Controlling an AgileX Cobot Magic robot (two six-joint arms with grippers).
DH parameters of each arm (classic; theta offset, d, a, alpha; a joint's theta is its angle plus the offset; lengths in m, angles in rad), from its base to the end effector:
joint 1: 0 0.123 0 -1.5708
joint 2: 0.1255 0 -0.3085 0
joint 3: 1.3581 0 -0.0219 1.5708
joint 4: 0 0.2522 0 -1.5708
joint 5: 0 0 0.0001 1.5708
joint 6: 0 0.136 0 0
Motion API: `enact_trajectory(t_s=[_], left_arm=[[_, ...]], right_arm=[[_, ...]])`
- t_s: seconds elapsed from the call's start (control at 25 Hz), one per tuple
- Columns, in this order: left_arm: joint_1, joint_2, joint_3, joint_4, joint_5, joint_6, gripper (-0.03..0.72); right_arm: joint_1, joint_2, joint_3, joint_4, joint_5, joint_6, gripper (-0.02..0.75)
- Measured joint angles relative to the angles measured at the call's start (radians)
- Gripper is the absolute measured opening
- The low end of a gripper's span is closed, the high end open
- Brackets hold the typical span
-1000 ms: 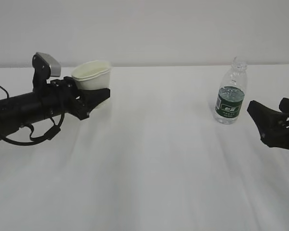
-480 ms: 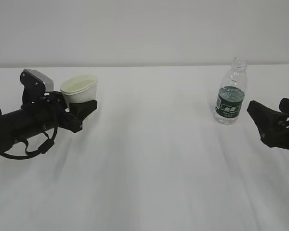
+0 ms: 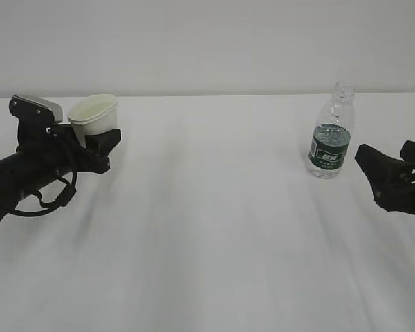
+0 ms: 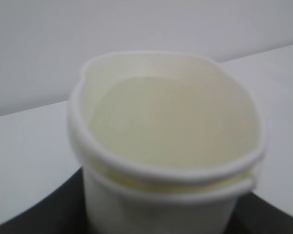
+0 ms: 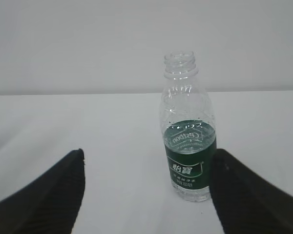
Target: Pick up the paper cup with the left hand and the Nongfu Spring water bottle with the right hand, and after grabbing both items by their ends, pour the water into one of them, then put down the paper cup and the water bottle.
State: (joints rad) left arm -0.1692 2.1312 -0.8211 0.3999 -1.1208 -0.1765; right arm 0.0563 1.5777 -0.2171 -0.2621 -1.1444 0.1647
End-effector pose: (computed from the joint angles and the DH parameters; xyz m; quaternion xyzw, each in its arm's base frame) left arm 0.4140 -0.1191 0.1149 0.1813 0.7281 -0.1867 0.6341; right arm 0.2642 0.0470 0.1753 -0.0786 0.7501 0.1255 0.6445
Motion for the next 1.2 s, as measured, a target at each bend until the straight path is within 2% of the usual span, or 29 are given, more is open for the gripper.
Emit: enact_trajectory(t_s=[0.56,1.2], left_arm=[[0.000,0.072,-0.032,-0.108,0.002,0.022,0.400],[0.000,0.182,-0.137,-0.152,0.000,0.026,0.400]], right_arm=[[0.000,0.000,0.000,0.000,0.000,0.021,0.593],[0.000,0.000,0.000,0.000,0.000,0.027,0.593]])
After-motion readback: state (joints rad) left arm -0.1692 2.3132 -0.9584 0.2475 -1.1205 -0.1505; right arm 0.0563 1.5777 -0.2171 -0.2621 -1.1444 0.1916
